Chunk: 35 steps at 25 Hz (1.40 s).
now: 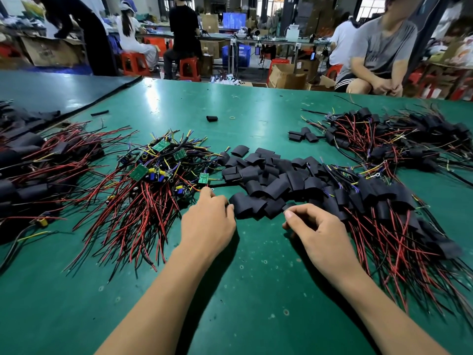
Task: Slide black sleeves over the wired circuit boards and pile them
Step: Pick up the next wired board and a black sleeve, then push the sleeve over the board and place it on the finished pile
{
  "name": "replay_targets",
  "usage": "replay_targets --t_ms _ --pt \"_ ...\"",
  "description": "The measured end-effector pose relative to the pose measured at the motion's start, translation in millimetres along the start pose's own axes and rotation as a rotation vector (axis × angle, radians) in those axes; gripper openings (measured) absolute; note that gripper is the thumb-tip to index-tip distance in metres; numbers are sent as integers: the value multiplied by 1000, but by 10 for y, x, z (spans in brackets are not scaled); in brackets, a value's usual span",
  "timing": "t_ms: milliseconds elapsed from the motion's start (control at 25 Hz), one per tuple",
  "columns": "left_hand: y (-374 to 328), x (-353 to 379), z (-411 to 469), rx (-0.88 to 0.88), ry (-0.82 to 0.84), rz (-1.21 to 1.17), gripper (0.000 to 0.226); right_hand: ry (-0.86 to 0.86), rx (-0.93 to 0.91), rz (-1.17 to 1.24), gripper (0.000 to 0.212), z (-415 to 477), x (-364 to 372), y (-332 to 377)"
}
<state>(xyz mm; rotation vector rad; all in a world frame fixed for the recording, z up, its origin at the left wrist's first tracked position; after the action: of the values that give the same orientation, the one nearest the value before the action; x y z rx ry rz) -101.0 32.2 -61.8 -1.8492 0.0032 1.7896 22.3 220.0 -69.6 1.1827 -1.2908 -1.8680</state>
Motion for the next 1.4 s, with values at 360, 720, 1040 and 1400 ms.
replay_targets --t_ms 360,720,1040,1400 --pt "125 -130 -46 -97 -81 -64 22 16 -24 -47 9 -14 11 24" --pt "182 -76 -31 -158 45 76 18 27 -32 -61 8 -26 31 66" --pt "196 -114 -37 -162 65 133 26 44 -58 -110 9 -22 49 97" --pt "240 -173 -53 -215 88 147 12 46 -68 -125 9 -28 62 112"
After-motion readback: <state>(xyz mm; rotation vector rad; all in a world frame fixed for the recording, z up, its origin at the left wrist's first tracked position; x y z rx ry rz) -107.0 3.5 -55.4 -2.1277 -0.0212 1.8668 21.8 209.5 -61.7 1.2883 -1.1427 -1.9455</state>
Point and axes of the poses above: each hand's wrist, its own z-axis towards the middle knuckle, its own x-axis out of the palm, y = z × x, the point moved 8 cm from there along z, towards the middle knuckle, and after that the axes turned 8 degrees about y, right-handed, at the moved point
